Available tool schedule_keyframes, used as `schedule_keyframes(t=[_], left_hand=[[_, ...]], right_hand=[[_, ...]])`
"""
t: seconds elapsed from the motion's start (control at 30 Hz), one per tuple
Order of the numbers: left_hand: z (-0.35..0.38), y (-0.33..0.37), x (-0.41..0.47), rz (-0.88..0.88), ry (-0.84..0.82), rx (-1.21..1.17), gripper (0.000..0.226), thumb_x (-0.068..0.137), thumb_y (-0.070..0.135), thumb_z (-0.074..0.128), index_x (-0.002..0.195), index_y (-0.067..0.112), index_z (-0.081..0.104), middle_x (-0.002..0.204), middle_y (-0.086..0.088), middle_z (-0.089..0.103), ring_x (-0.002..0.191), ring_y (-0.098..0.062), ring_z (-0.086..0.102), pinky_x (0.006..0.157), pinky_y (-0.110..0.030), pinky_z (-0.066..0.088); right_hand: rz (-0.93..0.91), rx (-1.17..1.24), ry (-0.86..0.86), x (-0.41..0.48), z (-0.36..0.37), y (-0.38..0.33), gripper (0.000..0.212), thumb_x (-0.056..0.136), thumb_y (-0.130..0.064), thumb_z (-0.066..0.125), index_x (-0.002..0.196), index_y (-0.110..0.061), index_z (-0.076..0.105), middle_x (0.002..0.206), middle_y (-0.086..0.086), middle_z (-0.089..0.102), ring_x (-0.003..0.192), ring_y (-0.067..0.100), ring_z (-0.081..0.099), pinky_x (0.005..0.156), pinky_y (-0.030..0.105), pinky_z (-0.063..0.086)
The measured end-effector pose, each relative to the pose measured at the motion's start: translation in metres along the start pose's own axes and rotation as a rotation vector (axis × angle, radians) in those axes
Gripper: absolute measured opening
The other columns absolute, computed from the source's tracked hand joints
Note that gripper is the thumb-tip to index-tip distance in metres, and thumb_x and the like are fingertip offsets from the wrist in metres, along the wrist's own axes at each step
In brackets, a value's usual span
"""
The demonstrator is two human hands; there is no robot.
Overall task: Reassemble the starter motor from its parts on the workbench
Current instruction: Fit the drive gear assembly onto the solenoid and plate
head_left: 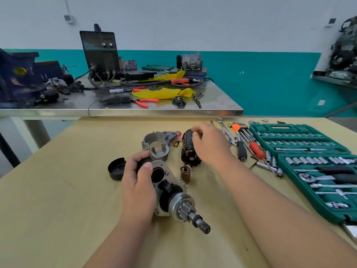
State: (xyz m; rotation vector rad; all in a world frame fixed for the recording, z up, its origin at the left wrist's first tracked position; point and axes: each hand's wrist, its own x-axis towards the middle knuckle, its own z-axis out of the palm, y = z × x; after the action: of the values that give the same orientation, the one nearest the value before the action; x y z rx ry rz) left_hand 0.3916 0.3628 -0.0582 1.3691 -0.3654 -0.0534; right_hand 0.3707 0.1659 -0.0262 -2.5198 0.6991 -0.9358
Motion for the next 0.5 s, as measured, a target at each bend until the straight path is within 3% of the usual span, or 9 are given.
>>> schedule_keyframes(t=[0.07, 0.13, 0.23, 0.3, 0.37, 0.5], left_hand=[[-0.004, -0.001, 0.003, -0.044, 0.036, 0.017, 0.027, 0.074, 0.038, 0.042, 0.088, 0.046, 0.063, 0.078, 0.029, 0.064, 0.066, 0.009, 0.058, 0.063, -0.026, 0.045], [-0.006, -0.003, 0.008, -0.078, 0.058, 0.019, 0.027, 0.073, 0.040, 0.042, 0.087, 0.046, 0.064, 0.079, 0.029, 0.064, 0.067, 0.008, 0.058, 0.066, -0.031, 0.042], [-0.003, -0.009, 0.020, -0.102, 0.068, 0.009, 0.021, 0.083, 0.035, 0.047, 0.085, 0.045, 0.066, 0.078, 0.027, 0.066, 0.065, 0.008, 0.059, 0.063, -0.026, 0.045], [0.001, -0.013, 0.029, -0.095, 0.087, 0.004, 0.028, 0.091, 0.023, 0.047, 0.084, 0.042, 0.067, 0.075, 0.029, 0.065, 0.062, 0.011, 0.059, 0.055, -0.013, 0.046], [0.002, -0.015, 0.033, -0.105, 0.109, 0.003, 0.028, 0.092, 0.019, 0.046, 0.086, 0.036, 0.068, 0.073, 0.032, 0.064, 0.062, 0.014, 0.058, 0.047, -0.003, 0.039], [0.001, -0.016, 0.036, -0.132, 0.125, -0.015, 0.025, 0.092, 0.021, 0.047, 0.090, 0.033, 0.069, 0.078, 0.025, 0.068, 0.063, 0.009, 0.060, 0.048, -0.006, 0.042]], right_hand=[[0.058, -0.123, -0.107, 0.038, 0.001, -0.006, 0.027, 0.095, -0.019, 0.048, 0.117, -0.021, 0.064, 0.114, 0.001, 0.067, 0.099, 0.022, 0.062, 0.086, 0.034, 0.049], [0.050, -0.348, -0.323, 0.078, 0.007, -0.015, 0.033, 0.092, -0.011, 0.047, 0.122, -0.016, 0.060, 0.119, 0.008, 0.065, 0.101, 0.027, 0.061, 0.085, 0.038, 0.052], [-0.115, -0.611, -0.694, 0.117, 0.036, -0.025, 0.050, 0.089, 0.000, 0.046, 0.137, -0.013, 0.052, 0.137, 0.012, 0.055, 0.119, 0.031, 0.055, 0.096, 0.043, 0.048], [-0.185, -0.734, -0.858, 0.131, 0.057, -0.027, 0.051, 0.090, -0.005, 0.049, 0.139, -0.016, 0.051, 0.139, 0.010, 0.052, 0.121, 0.032, 0.053, 0.098, 0.045, 0.047], [-0.218, -0.814, -0.922, 0.137, 0.072, -0.026, 0.043, 0.088, -0.016, 0.060, 0.130, -0.017, 0.060, 0.127, 0.008, 0.060, 0.109, 0.029, 0.059, 0.094, 0.046, 0.051], [-0.247, -0.749, -0.847, 0.138, 0.071, -0.017, 0.028, 0.084, -0.024, 0.071, 0.110, -0.013, 0.069, 0.103, 0.006, 0.068, 0.091, 0.025, 0.064, 0.087, 0.042, 0.054]])
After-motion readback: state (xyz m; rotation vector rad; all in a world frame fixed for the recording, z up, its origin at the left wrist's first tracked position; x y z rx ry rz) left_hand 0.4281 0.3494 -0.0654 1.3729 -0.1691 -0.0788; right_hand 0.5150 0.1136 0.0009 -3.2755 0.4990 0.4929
